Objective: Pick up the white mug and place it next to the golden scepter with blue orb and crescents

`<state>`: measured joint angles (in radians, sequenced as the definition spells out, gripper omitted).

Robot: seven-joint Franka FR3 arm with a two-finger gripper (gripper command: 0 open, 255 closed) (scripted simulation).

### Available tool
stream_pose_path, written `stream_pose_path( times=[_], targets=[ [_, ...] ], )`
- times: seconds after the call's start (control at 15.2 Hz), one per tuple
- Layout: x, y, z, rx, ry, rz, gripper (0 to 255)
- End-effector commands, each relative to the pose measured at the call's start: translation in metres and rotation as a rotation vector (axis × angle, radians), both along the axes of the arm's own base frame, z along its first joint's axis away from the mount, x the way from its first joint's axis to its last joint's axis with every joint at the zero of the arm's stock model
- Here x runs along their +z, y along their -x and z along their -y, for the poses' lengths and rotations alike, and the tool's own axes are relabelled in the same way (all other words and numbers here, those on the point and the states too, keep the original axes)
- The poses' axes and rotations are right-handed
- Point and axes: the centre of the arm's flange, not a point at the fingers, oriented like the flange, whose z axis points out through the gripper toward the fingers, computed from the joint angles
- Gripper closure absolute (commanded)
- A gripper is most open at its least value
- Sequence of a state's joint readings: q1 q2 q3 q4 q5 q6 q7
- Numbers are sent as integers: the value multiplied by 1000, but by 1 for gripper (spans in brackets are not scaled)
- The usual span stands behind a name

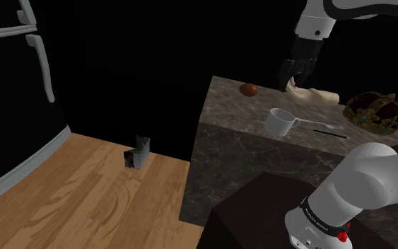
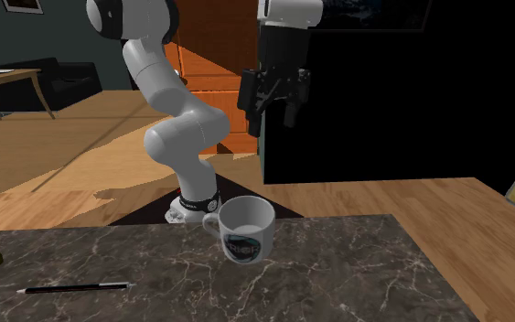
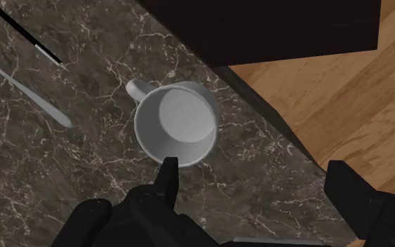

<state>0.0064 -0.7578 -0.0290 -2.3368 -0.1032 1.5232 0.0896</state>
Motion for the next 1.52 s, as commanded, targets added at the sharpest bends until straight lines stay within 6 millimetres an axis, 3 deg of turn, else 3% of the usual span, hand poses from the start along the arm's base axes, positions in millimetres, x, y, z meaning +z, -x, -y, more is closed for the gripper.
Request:
stream_pose_path(
  times=[0.0, 0.66, 1.12, 1.45],
  targets=[
    [0, 0, 0, 0, 0, 0, 0],
    [-123, -13, 37, 66, -31, -11, 0],
    [-160, -10, 39, 66, -31, -11, 0],
    [-163, -10, 39, 66, -31, -11, 0]
  ],
)
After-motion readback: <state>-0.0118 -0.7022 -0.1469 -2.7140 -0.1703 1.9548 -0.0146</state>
